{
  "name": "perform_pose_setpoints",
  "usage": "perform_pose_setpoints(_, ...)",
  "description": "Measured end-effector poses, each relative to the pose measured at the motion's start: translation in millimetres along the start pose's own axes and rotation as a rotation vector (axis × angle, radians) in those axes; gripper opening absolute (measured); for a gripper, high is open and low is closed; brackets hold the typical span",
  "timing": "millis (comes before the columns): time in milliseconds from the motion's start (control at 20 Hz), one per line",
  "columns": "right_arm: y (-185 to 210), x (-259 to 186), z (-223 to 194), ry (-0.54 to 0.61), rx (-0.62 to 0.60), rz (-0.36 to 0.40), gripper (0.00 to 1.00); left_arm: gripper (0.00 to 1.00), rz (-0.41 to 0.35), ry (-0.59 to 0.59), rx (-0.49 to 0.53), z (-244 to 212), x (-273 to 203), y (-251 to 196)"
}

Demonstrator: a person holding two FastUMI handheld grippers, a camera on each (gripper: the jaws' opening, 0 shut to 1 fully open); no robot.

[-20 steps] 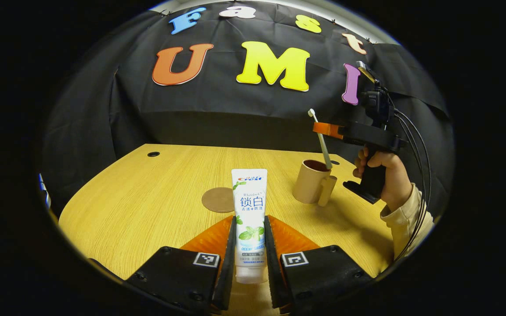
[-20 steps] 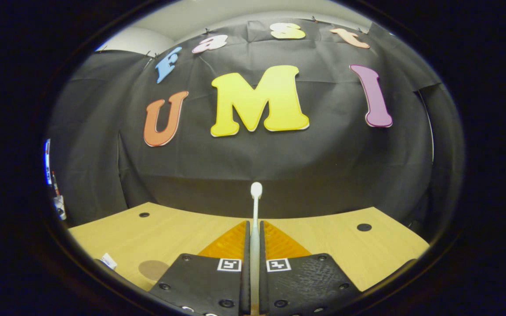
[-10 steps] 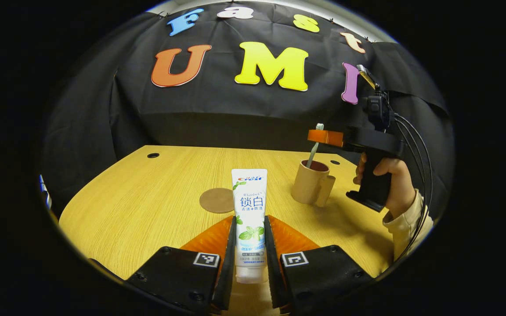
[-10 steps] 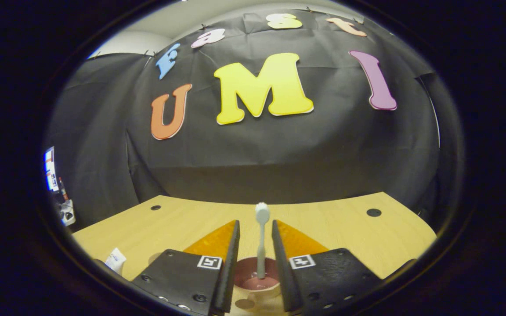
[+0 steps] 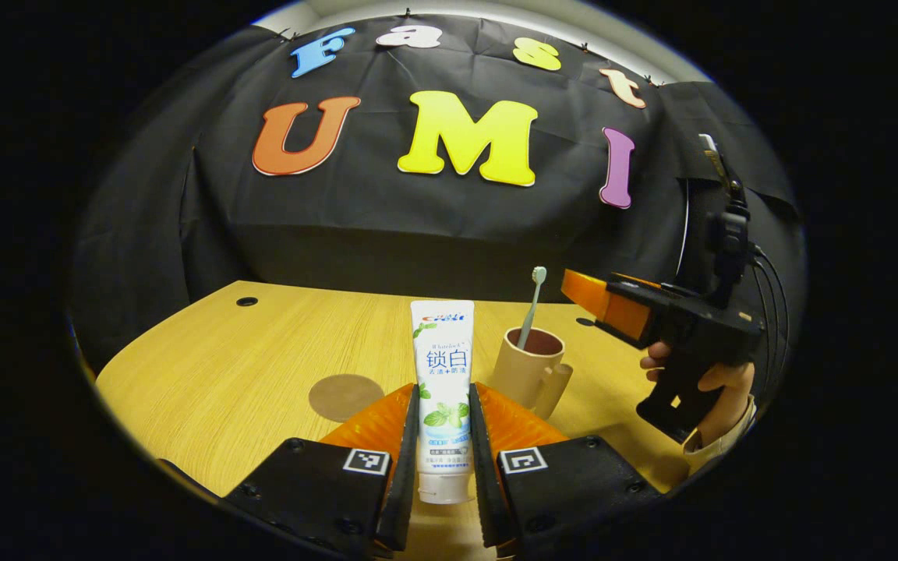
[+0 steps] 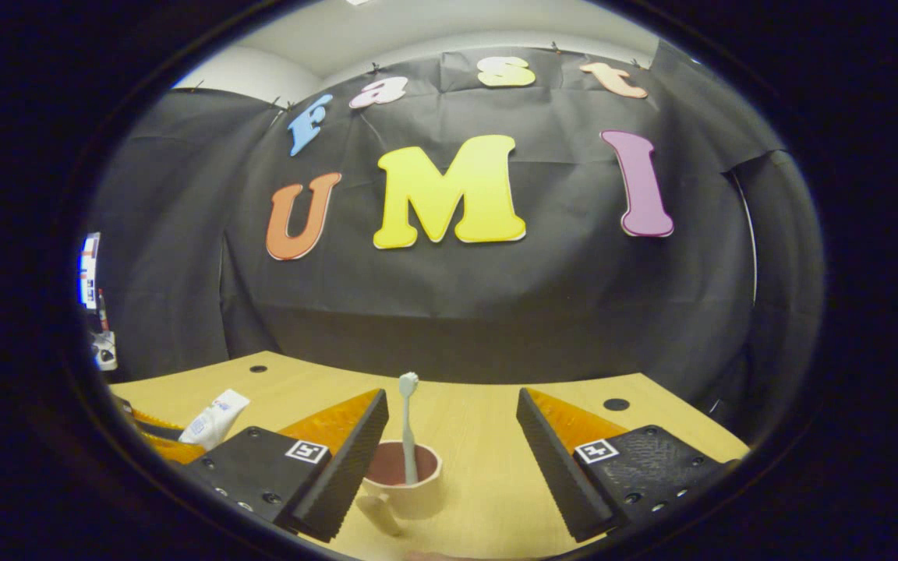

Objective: Put the toothbrush and toothpaste on the desktop into the cup, then pick up the cup and place it on the coaster on the desktop.

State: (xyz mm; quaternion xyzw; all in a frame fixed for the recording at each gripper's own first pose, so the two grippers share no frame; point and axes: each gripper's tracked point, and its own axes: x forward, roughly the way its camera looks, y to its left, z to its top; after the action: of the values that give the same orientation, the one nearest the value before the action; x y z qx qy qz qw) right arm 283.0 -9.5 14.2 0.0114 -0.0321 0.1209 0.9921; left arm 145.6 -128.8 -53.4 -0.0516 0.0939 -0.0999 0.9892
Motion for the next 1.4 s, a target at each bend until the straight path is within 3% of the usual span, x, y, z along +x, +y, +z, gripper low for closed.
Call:
perform_pose_setpoints(150, -27.1, -9.0, 1.4, -0.042, -0.035, -0.062, 0.98, 0.37, 0.016, -0.055, 0.039, 20.9, 16.9, -14.9)
perform_pose_setpoints(450, -61.0, -11.6, -10.1, -0.005, -0.056, -0.159, 0.98, 0.37, 0.031, -0.161, 0.086, 66.4, 51.9, -44.0)
perform_pose_setpoints(750, -64.4, -11.9, -14.8, 0.032, 0.005, -0.156, 0.97, 0.37, -0.017, -0.185, 0.08, 91.6, 95.0, -74.6)
perform_pose_setpoints(950, -60.3, -10.2, -23.1, 0.072, 0.144, -0.113, 0.98, 0.37, -0.03, -0.171, 0.065, 86.0, 112.9, -80.3)
perform_pose_setpoints(1150, -70.0, -6.1, -33.0, 0.121, 0.22, -0.117, 0.94, 0.4, -0.026, -0.124, 0.058, 73.2, 118.9, -79.8)
perform_pose_setpoints(1250, -74.0, -5.3, -35.7, 0.132, 0.246, -0.128, 0.97, 0.41, -0.038, -0.121, 0.051, 71.7, 118.4, -83.2)
perform_pose_setpoints(1400, -74.9, -6.4, -36.9, 0.142, 0.277, -0.124, 0.97, 0.41, -0.039, -0.164, 0.056, 83.5, 111.7, -82.8)
